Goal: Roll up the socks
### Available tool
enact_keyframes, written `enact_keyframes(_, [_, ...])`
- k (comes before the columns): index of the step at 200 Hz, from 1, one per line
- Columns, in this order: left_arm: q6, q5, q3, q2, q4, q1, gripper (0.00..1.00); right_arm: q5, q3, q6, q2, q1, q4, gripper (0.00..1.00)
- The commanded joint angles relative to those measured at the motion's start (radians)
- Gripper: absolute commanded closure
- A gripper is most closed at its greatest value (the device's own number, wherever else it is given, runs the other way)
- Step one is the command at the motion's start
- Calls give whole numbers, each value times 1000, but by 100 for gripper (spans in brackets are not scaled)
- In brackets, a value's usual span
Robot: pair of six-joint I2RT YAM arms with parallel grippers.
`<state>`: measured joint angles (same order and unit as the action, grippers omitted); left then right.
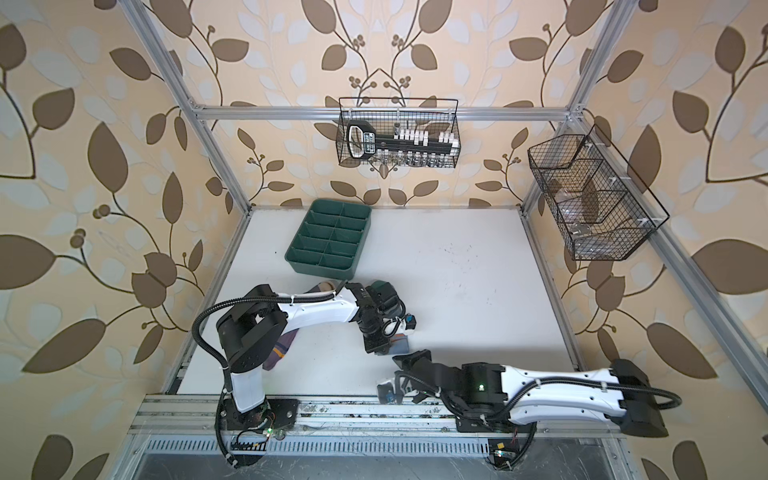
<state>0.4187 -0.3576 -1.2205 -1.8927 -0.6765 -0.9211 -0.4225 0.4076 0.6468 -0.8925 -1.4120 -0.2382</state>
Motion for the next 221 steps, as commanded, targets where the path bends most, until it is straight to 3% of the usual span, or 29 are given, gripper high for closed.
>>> enact_keyframes(1, [-3, 31, 12, -53, -39, 10, 98, -122, -31, -1, -131, 9, 262, 60])
enact_keyframes(36, [-7, 25, 31, -29, -24, 11, 98, -98, -62, 11, -301, 128, 439, 60])
enact_keyframes(110, [-8, 20, 35, -18, -18, 10, 98, -72, -38, 10, -510, 217, 440, 63])
enact_keyframes(129, [-7, 20, 36, -12, -17, 8, 98, -61, -26, -2, -546, 219, 429, 70])
enact_keyframes(156, [-11, 26, 38, 5, -10, 8, 95, -39, 13, -25, -563, 209, 317, 87])
enact_keyframes(177, [-25, 45, 51, 40, 8, 7, 85, 5, 25, -59, -531, 194, 241, 100])
enact_keyframes(194, [-41, 75, 74, 89, 39, 2, 68, 25, 40, -84, -522, 180, 180, 100])
enact_keyframes(221, [-69, 125, 114, 193, 75, 0, 53, 65, 96, -116, -525, 177, 46, 100])
